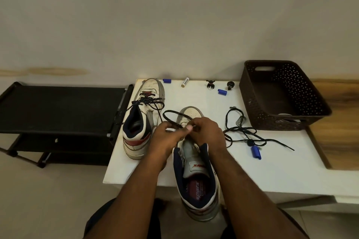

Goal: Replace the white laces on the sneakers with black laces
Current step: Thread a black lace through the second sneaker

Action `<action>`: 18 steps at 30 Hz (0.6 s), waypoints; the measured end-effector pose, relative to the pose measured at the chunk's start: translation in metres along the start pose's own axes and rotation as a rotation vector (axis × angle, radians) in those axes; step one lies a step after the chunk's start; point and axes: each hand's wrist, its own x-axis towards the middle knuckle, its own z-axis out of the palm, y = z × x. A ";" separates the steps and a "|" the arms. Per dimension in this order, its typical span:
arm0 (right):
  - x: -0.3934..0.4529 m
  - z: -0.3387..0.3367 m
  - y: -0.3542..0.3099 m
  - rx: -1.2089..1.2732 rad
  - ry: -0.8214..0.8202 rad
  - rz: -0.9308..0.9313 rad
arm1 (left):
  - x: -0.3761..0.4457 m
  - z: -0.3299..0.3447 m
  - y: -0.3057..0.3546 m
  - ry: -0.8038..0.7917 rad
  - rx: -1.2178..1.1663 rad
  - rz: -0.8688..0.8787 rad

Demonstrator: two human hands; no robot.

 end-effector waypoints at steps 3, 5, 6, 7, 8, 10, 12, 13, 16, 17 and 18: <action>-0.001 0.003 -0.003 -0.049 -0.006 -0.054 | -0.007 -0.017 0.008 -0.155 0.235 0.089; 0.001 0.008 -0.004 -0.063 0.008 -0.099 | -0.005 -0.023 0.009 -0.135 0.339 0.154; 0.003 0.010 -0.005 -0.079 0.019 -0.126 | -0.005 -0.023 0.009 -0.116 0.385 0.175; 0.004 0.011 -0.005 -0.099 0.029 -0.155 | -0.005 -0.022 0.010 -0.102 0.421 0.181; 0.005 0.012 -0.005 -0.120 0.038 -0.185 | -0.004 -0.022 0.009 -0.099 0.437 0.177; 0.006 0.013 -0.004 -0.161 0.056 -0.232 | -0.002 -0.021 0.008 -0.105 0.402 0.152; 0.005 0.013 -0.005 -0.207 0.074 -0.268 | 0.000 -0.020 0.005 -0.082 0.364 0.136; 0.005 0.014 -0.005 -0.227 0.078 -0.283 | 0.001 -0.018 0.004 -0.063 0.341 0.136; 0.005 0.012 -0.008 -0.274 0.039 -0.285 | 0.000 -0.015 0.000 0.006 0.291 0.156; 0.007 0.009 -0.010 -0.286 -0.001 -0.272 | -0.001 -0.014 -0.001 0.035 0.305 0.166; 0.008 0.006 -0.012 -0.303 -0.048 -0.258 | -0.001 -0.013 -0.001 0.064 0.336 0.179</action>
